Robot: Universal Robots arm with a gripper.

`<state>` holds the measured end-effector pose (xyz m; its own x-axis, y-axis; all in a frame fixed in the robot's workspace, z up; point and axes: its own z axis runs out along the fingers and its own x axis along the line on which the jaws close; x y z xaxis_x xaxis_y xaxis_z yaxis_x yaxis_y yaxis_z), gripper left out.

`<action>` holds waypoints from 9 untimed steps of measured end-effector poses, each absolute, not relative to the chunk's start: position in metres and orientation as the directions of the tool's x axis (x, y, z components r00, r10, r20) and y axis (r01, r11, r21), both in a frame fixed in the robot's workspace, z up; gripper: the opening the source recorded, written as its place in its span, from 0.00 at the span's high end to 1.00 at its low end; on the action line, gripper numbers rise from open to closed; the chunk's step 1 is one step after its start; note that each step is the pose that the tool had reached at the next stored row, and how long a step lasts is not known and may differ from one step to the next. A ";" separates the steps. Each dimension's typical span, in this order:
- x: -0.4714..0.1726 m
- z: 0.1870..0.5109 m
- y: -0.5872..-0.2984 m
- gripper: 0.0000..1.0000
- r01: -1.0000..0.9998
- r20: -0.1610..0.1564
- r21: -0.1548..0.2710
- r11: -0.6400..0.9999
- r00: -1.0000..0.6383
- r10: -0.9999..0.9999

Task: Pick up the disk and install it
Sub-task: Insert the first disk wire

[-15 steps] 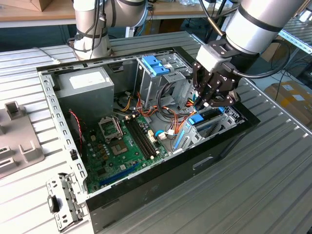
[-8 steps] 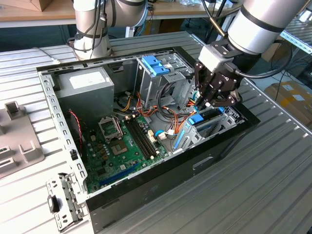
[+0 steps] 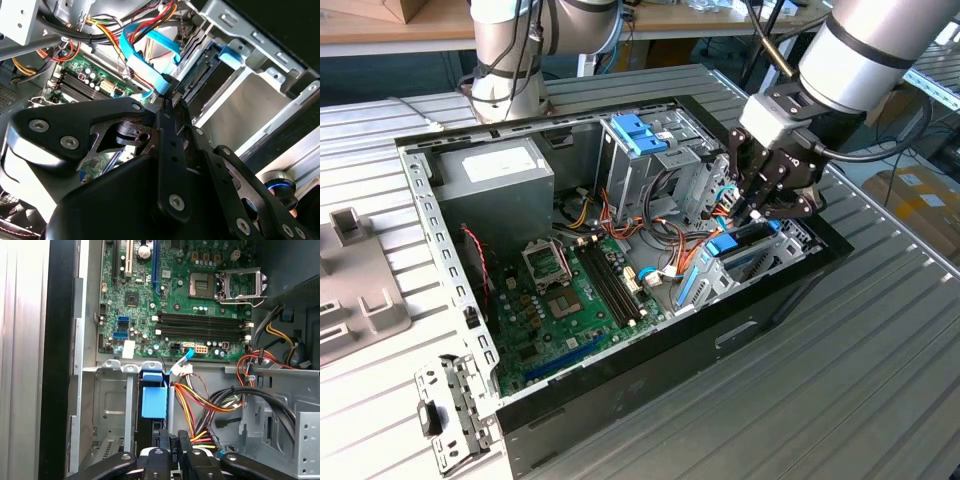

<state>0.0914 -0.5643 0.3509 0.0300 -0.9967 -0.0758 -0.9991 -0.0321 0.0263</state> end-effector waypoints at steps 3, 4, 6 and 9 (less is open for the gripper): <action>0.097 0.351 -0.565 0.81 -0.999 -0.076 0.027 -0.031 0.029 -0.997; 0.100 0.351 -0.565 0.81 -0.999 -0.076 0.027 -0.031 0.029 -0.997; 0.103 0.351 -0.565 0.81 -0.999 -0.076 0.028 -0.031 0.029 -0.997; 0.105 0.350 -0.565 0.81 -0.999 -0.076 0.028 -0.031 0.029 -0.997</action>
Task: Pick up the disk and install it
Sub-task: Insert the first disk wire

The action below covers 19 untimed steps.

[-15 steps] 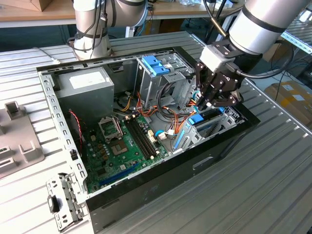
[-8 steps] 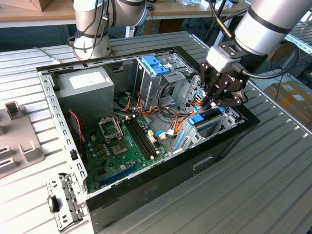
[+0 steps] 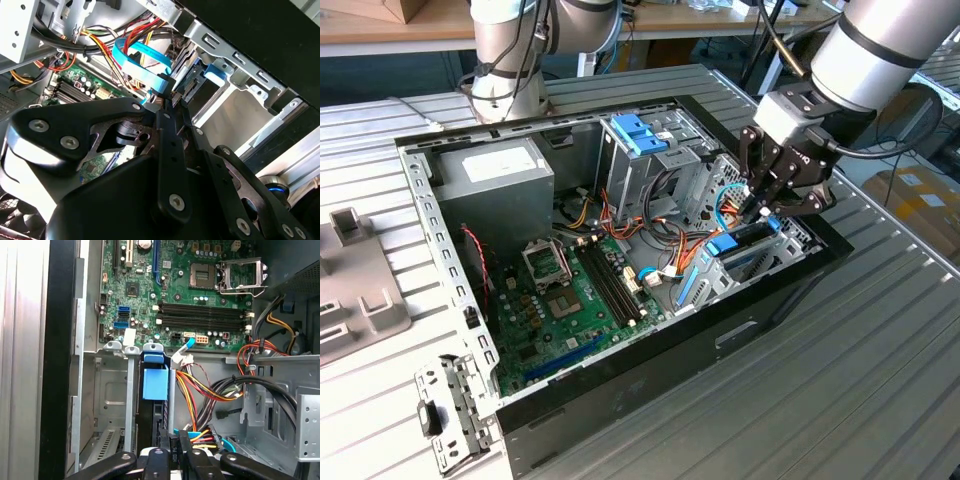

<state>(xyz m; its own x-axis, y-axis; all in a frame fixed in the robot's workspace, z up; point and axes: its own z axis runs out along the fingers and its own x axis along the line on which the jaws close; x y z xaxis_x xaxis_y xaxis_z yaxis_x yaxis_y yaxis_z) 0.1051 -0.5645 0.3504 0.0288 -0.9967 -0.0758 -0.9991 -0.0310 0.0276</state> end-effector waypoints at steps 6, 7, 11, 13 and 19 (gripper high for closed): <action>0.107 0.350 -0.565 0.81 -0.999 -0.076 0.028 -0.031 0.029 -0.997; 0.107 0.350 -0.565 0.81 -0.999 -0.076 0.028 -0.031 0.029 -0.997; 0.108 0.350 -0.567 0.81 -0.999 -0.076 0.028 -0.030 0.028 -0.997; 0.108 0.349 -0.570 0.81 -0.999 -0.076 0.028 -0.028 0.026 -0.997; 0.111 0.345 -0.570 0.81 -0.999 -0.077 0.028 -0.022 0.020 -0.997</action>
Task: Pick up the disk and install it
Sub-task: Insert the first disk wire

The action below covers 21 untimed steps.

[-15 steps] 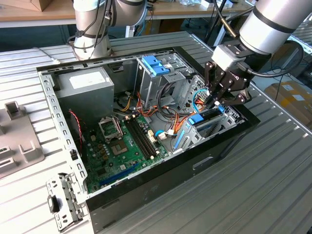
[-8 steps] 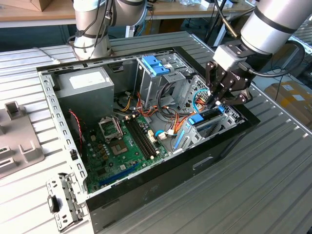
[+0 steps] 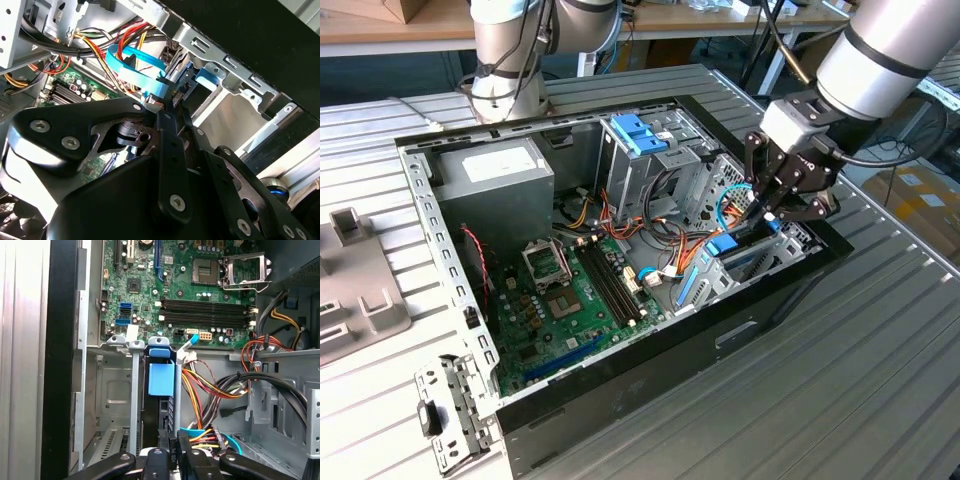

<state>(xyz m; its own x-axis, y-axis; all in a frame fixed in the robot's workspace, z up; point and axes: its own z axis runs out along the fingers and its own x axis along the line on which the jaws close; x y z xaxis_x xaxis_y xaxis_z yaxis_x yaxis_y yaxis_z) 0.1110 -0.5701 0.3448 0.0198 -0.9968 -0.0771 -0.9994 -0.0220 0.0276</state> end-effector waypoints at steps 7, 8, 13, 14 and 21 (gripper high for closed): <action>0.113 0.344 -0.574 0.81 -0.999 -0.104 0.031 0.034 -0.037 -0.994; 0.113 0.344 -0.574 0.81 -0.999 -0.107 0.031 0.031 -0.034 -0.994; 0.113 0.344 -0.578 0.81 -0.999 -0.115 0.031 0.026 -0.029 -0.993; 0.113 0.343 -0.579 0.81 -0.999 -0.116 0.031 0.026 -0.029 -0.993; 0.113 0.341 -0.581 0.81 -0.999 -0.130 0.032 0.025 -0.029 -0.991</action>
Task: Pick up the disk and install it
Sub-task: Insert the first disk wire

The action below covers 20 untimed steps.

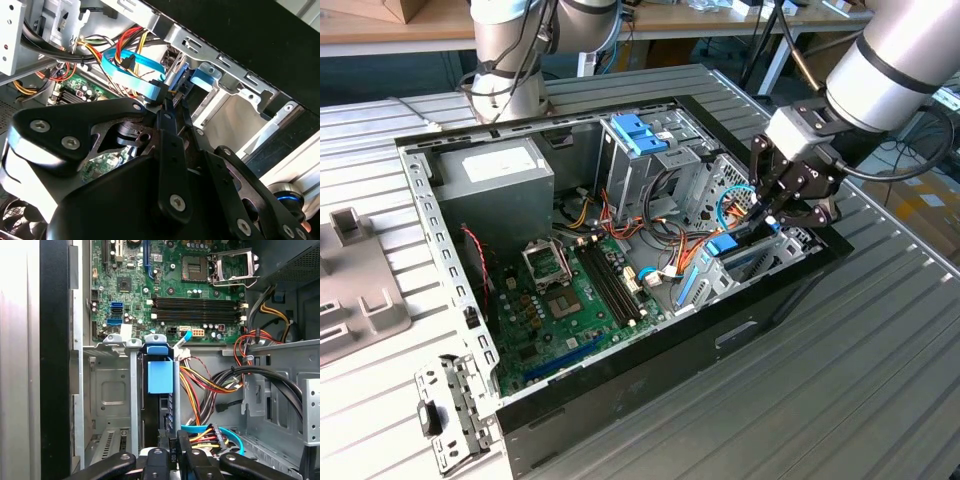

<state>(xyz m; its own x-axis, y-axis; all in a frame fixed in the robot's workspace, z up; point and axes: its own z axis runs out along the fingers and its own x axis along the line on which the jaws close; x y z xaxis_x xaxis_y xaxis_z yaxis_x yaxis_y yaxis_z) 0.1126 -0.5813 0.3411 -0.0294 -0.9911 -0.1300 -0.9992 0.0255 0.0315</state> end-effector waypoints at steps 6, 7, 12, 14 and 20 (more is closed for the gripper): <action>0.113 0.340 -0.583 0.81 -0.999 -0.134 0.032 0.025 -0.029 -0.991; 0.113 0.340 -0.584 0.81 -0.999 -0.134 0.032 0.025 -0.029 -0.991; 0.113 0.339 -0.586 0.81 -0.999 -0.134 0.032 0.025 -0.029 -0.991; 0.113 0.338 -0.586 0.81 -0.999 -0.134 0.032 0.025 -0.029 -0.990; 0.113 0.337 -0.586 0.81 -0.999 -0.134 0.032 0.025 -0.029 -0.991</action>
